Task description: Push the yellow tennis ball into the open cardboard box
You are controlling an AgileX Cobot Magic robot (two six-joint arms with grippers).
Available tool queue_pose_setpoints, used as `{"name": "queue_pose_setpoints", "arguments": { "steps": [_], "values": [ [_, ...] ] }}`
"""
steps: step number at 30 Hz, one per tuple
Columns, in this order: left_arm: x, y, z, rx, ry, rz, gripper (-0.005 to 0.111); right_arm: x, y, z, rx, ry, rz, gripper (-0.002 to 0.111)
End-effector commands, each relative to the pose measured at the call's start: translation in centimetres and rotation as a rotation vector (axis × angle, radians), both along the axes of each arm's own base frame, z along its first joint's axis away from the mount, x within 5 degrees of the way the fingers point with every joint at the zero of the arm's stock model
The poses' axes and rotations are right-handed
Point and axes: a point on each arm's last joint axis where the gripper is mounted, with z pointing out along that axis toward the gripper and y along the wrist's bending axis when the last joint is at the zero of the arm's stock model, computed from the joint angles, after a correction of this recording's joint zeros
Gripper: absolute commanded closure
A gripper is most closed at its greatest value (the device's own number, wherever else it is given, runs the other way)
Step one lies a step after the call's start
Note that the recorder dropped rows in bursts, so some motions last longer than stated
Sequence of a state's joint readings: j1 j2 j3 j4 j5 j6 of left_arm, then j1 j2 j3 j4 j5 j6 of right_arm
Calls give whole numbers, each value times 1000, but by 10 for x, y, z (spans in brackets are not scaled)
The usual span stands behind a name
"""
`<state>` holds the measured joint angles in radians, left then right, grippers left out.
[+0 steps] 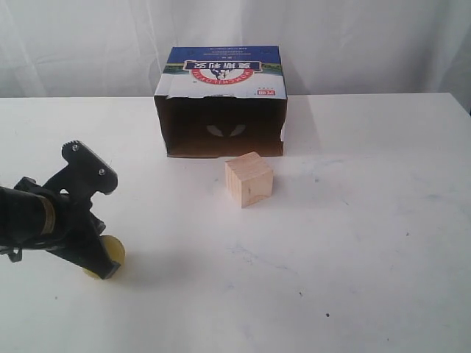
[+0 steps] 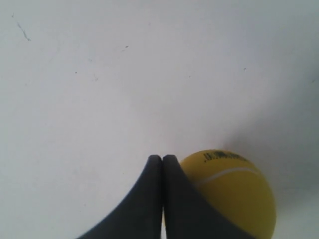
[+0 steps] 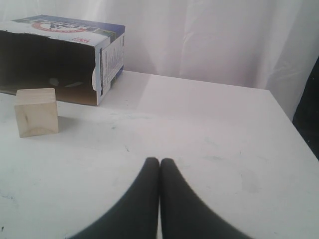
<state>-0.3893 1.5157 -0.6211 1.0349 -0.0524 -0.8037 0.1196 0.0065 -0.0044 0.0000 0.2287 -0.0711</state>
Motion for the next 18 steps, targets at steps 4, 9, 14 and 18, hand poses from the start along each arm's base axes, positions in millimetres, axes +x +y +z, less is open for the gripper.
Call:
{"name": "queue_pose_setpoints", "arguments": {
  "steps": [4, 9, 14, 18],
  "values": [
    [1, -8, -3, -50, 18, 23, 107, 0, 0, 0, 2, -10, -1, 108],
    [4, -14, 2, -97, -7, -6, 107, 0, 0, 0, 2, -10, -1, 108],
    [3, -17, 2, -109, -3, -5, 107, 0, 0, 0, 2, -10, -1, 108],
    [2, -22, 3, -149, -8, -13, 107, 0, 0, 0, 2, -10, -1, 108]
  ]
}}
